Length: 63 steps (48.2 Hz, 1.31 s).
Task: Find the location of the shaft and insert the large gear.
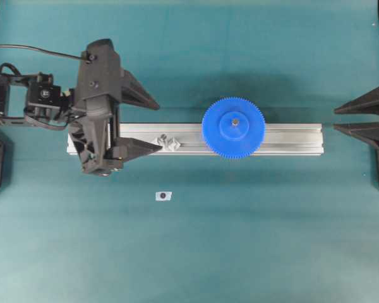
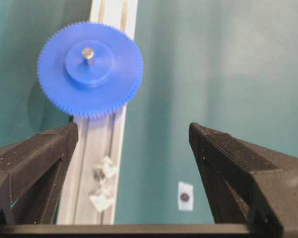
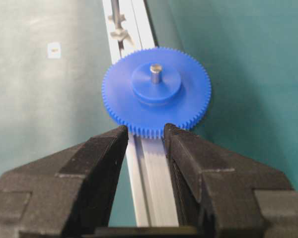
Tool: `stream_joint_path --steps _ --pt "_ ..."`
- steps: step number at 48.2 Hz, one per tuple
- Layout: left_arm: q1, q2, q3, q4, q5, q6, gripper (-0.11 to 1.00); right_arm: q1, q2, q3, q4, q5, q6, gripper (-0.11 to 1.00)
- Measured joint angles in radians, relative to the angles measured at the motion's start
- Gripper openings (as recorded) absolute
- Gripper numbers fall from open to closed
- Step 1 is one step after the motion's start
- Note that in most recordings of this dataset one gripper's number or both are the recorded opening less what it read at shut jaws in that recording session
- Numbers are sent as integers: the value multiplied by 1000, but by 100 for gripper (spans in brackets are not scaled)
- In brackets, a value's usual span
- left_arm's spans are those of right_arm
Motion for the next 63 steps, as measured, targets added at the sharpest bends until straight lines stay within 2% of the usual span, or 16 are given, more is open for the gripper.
stream_joint_path --steps 29,55,63 --pt "-5 -114 107 0 -31 -5 92 -2 -2 0 3 0 0 46" --pt "-6 -170 152 0 -31 -8 91 0 -2 0 2 0 0 46" --pt "-6 -179 164 0 -31 -34 89 -2 0 2 2 0 0 46"
